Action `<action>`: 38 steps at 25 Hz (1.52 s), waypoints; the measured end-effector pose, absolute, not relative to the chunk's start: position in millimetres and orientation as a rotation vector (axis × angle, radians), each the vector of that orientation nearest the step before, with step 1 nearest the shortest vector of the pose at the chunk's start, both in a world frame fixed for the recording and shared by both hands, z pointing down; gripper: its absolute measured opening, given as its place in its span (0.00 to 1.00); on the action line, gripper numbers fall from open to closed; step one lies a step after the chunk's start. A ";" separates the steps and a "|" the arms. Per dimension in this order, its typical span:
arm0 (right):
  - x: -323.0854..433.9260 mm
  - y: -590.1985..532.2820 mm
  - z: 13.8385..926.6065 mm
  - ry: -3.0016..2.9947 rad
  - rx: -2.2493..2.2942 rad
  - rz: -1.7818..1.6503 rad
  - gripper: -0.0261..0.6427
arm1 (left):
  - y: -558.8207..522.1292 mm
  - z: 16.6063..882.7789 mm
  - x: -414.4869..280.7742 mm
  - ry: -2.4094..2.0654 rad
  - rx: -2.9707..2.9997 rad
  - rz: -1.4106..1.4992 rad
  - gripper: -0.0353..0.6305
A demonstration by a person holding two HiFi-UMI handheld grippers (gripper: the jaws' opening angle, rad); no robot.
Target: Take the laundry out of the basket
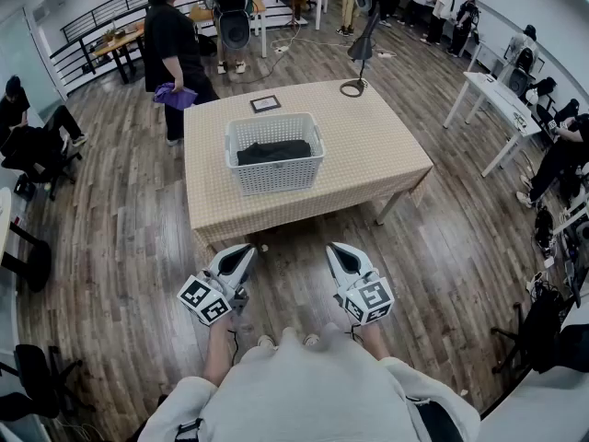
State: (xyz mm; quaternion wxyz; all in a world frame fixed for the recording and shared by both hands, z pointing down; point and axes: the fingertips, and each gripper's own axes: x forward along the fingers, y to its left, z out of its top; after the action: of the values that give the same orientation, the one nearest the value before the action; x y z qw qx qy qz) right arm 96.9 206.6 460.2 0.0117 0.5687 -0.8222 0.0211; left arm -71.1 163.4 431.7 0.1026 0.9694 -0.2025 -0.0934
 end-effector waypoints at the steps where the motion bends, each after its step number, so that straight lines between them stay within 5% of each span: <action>1: 97.1 205.5 460.1 -2.565 1.772 0.062 0.04 | 162.4 432.5 -71.0 -0.599 2.860 -0.277 0.07; 38: 148.2 238.7 491.3 -2.768 1.638 0.229 0.04 | 189.7 461.3 -12.6 -0.773 2.791 -0.229 0.07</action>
State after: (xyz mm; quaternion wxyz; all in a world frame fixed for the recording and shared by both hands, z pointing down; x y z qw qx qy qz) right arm 148.2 238.7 491.3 -0.0415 0.5075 -0.8577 0.0711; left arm -12.6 189.7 461.3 0.1179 0.9541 -0.2641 -0.0783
